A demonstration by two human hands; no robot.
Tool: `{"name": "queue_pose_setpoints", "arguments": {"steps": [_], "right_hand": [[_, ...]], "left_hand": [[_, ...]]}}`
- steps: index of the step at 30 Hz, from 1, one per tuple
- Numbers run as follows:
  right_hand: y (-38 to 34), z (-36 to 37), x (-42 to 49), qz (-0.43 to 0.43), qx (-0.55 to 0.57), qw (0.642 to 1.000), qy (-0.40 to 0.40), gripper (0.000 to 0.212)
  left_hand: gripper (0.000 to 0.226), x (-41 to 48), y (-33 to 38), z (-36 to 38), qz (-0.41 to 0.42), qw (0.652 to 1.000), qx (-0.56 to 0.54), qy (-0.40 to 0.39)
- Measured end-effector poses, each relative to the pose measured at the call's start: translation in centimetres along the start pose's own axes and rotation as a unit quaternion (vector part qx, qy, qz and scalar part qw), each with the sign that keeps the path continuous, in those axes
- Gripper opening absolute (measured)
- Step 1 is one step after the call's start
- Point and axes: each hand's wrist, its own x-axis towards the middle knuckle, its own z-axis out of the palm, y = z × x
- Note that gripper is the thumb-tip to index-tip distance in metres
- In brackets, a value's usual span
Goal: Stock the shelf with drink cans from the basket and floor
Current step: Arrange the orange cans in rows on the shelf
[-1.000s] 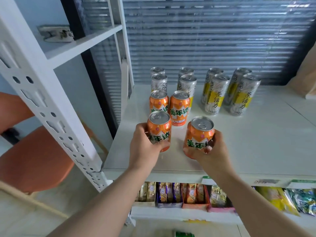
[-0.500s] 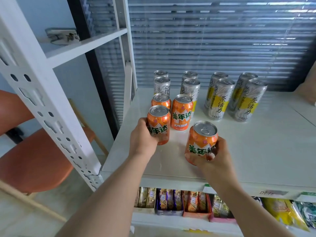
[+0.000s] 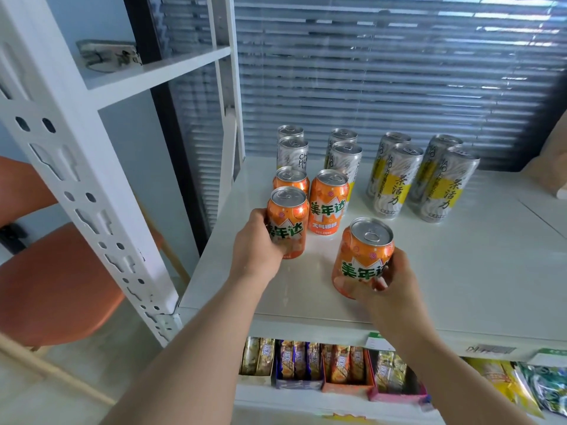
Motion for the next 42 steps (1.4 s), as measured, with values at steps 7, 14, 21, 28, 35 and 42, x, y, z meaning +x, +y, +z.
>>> {"name": "queue_pose_setpoints", "arguments": {"steps": [7, 14, 21, 28, 35, 42], "right_hand": [[-1.5, 1.0, 2.6, -0.026, -0.074, 0.997, -0.015, 0.064], [-1.7, 2.7, 4.2, -0.034, -0.076, 0.996, -0.017, 0.069], [-1.8, 3.7, 4.8, -0.033, -0.074, 0.997, -0.018, 0.072], [-1.4, 4.0, 4.8, -0.023, -0.030, 0.999, -0.020, 0.077], [-0.7, 3.9, 4.8, -0.034, -0.017, 0.999, -0.019, 0.077], [-0.6, 4.2, 4.9, -0.037, -0.012, 0.999, -0.011, 0.077]], "left_hand": [[0.064, 0.0, -0.1, -0.1, 0.009, 1.000, -0.005, 0.002], [0.063, 0.0, -0.3, -0.1, 0.027, 1.000, -0.004, 0.000], [0.065, 0.0, -0.5, -0.2, 0.030, 0.999, -0.010, -0.003], [0.066, -0.2, -0.4, -0.2, 0.035, 0.999, -0.019, -0.006], [0.067, -0.1, -0.5, -0.2, 0.033, 0.999, -0.019, -0.007], [0.068, 0.0, -0.7, -0.1, 0.036, 0.999, -0.017, -0.004]]}}
